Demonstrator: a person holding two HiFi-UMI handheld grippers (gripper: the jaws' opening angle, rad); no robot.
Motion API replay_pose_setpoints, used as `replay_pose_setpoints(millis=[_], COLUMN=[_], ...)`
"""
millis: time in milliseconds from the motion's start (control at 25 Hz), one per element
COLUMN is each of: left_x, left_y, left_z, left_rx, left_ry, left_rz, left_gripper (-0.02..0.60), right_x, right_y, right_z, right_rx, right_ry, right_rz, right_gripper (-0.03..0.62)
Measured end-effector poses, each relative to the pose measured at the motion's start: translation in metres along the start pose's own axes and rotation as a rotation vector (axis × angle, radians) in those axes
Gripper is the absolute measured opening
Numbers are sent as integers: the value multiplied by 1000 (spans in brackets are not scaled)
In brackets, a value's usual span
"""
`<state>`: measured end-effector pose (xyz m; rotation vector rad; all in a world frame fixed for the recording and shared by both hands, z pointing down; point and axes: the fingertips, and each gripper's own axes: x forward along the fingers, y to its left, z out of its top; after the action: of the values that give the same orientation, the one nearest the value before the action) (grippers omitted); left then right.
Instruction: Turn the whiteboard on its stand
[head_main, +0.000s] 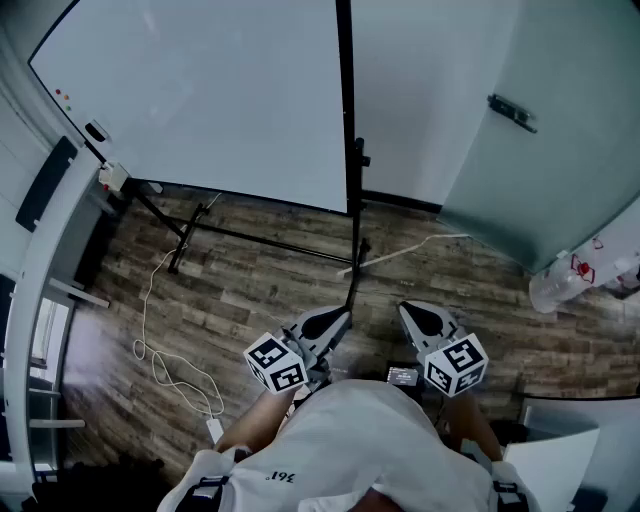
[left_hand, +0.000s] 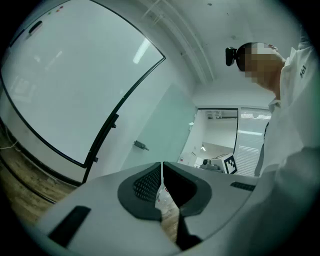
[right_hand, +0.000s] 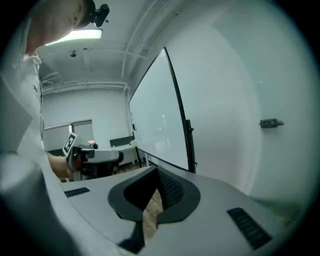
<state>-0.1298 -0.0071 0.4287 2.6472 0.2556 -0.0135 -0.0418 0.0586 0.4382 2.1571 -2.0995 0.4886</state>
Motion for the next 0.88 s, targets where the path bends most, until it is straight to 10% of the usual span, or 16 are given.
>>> replay_pose_setpoints(millis=[880], left_x=[40], left_y=[35], left_z=[21], left_rx=[72], left_ry=[-66], left_rz=[237], left_gripper=[58], right_x=[-4], right_y=[-48], right_z=[4], right_rx=[8], right_ry=[-38], right_rz=[73], right_gripper=[26])
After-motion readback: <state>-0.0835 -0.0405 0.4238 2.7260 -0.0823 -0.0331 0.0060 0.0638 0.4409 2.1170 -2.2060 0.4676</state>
